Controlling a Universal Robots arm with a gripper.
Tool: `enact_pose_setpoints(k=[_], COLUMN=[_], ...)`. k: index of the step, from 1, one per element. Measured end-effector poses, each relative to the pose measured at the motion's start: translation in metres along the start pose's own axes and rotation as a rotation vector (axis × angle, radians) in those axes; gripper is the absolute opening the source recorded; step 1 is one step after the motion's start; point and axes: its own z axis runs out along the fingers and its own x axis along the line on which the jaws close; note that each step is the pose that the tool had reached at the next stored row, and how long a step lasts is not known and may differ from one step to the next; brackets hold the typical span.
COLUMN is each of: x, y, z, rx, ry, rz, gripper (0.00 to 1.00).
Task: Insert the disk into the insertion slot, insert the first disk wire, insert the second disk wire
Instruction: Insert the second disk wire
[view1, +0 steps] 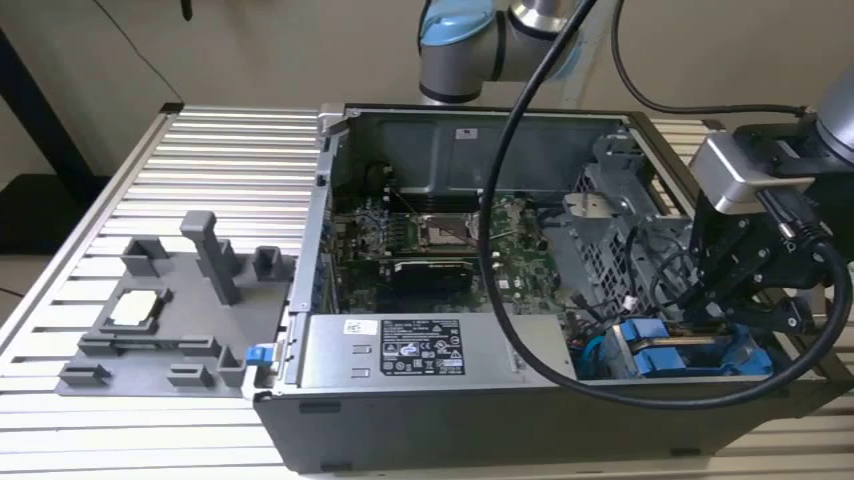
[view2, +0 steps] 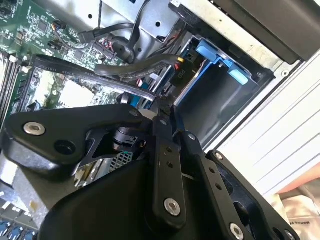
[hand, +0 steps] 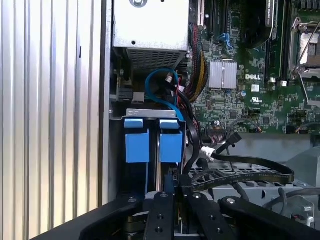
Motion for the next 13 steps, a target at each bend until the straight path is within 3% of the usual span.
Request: enact_pose_setpoints(k=[2, 5, 13], x=[0.0002, 0.0005, 0.0007], y=[-0.0021, -0.0034, -0.0041], z=[0.0014, 0.0040, 0.0066], rx=[-0.0015, -0.0076, -0.0050], ry=[-0.0050, -0.0054, -0.0060], rz=[0.001, 0.006, 0.041], gripper=[0.16, 0.16, 0.16])
